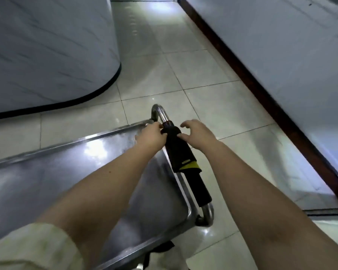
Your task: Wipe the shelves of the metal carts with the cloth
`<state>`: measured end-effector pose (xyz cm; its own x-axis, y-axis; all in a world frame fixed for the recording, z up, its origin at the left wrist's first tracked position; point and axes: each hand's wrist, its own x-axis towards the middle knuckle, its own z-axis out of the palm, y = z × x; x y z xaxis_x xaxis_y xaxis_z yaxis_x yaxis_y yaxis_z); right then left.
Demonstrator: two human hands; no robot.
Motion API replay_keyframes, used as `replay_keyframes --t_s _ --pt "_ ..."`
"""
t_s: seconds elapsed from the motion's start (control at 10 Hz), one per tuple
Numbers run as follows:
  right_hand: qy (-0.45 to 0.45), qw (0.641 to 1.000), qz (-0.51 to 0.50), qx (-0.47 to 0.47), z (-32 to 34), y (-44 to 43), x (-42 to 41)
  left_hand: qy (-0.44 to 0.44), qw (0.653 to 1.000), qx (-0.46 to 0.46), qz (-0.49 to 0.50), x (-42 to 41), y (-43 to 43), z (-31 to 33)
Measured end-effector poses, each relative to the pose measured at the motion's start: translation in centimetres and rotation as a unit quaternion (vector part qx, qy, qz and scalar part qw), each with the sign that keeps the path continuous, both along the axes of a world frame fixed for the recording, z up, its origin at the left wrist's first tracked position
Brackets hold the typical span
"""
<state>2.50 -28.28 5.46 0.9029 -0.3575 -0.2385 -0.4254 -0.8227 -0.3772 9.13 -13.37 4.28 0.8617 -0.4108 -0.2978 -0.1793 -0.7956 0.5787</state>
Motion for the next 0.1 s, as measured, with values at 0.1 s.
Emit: replay_keyframes --t_s 0.1 --pt "-0.036 0.998 -0.006 0.051 -1.67 -0.25 0.59 -0.025 0.999 0.017 0.017 -0.13 -0.85 -1.00"
